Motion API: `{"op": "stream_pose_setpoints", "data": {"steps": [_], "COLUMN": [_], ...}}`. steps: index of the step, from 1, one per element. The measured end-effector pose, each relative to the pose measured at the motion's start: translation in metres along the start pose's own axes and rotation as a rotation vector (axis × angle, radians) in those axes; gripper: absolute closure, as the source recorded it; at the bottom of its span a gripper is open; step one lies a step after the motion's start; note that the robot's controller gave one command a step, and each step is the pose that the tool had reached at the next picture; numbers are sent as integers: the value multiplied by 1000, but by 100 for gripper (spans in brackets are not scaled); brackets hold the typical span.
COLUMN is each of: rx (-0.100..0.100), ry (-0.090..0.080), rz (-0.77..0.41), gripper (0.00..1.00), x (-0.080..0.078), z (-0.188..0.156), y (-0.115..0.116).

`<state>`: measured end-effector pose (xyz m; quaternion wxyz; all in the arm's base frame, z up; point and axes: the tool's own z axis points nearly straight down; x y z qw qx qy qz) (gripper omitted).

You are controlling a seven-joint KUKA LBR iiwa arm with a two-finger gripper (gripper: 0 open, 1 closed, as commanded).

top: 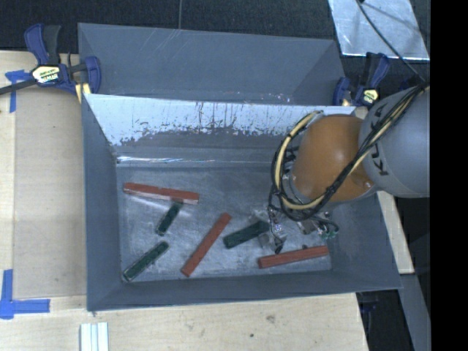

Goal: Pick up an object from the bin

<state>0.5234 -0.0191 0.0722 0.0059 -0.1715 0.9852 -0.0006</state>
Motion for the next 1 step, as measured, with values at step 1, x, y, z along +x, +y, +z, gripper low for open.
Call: {"op": "stream_pose_setpoints", "data": {"steps": [1], "rx": [0], "ry": [2], "rz": [-42], "gripper": [100], "x": [9], "z": [-151], "y": [21]}}
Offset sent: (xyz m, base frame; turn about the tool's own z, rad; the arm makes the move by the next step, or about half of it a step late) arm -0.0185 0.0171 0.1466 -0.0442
